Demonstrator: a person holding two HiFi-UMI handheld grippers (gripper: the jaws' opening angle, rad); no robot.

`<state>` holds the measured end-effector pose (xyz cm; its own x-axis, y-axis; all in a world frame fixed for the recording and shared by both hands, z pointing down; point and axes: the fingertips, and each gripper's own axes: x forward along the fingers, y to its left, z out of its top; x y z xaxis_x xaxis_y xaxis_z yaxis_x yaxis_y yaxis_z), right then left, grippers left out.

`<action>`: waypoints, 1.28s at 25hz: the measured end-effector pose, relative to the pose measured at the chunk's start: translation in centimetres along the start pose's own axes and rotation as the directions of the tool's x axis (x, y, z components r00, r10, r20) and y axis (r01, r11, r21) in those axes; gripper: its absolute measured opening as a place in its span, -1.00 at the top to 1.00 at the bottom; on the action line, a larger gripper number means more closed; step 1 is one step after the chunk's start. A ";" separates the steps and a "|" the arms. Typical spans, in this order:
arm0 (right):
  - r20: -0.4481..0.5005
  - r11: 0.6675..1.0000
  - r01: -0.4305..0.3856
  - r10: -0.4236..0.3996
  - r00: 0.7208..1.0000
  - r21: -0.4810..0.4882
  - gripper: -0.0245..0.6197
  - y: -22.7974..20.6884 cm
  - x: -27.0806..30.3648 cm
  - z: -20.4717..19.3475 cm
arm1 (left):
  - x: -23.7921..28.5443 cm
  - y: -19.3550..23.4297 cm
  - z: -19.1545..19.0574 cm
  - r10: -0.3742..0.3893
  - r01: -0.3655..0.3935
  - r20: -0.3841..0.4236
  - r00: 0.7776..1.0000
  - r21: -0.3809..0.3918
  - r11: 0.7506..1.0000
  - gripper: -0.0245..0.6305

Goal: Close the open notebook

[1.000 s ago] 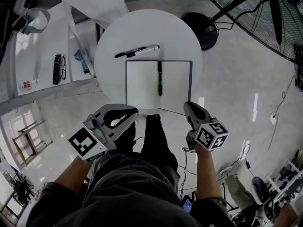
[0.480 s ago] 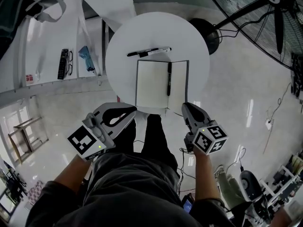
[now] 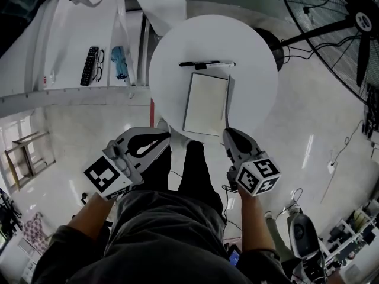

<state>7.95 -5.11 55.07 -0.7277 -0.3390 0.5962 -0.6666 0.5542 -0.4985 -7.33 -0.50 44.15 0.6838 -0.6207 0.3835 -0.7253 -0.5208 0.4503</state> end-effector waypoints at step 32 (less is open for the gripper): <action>-0.214 0.958 0.066 -0.128 0.968 -0.279 0.75 4.0 12.2 -5.9 | -6.7 5.5 -3.8 0.110 -0.106 0.051 0.993 -0.078 0.991 0.89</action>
<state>-2.62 -2.54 64.03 -0.5847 -0.2371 0.7758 -0.6414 0.7207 -0.2630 -15.59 3.01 47.08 0.5950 -0.7032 0.3891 -0.7852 -0.4051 0.4684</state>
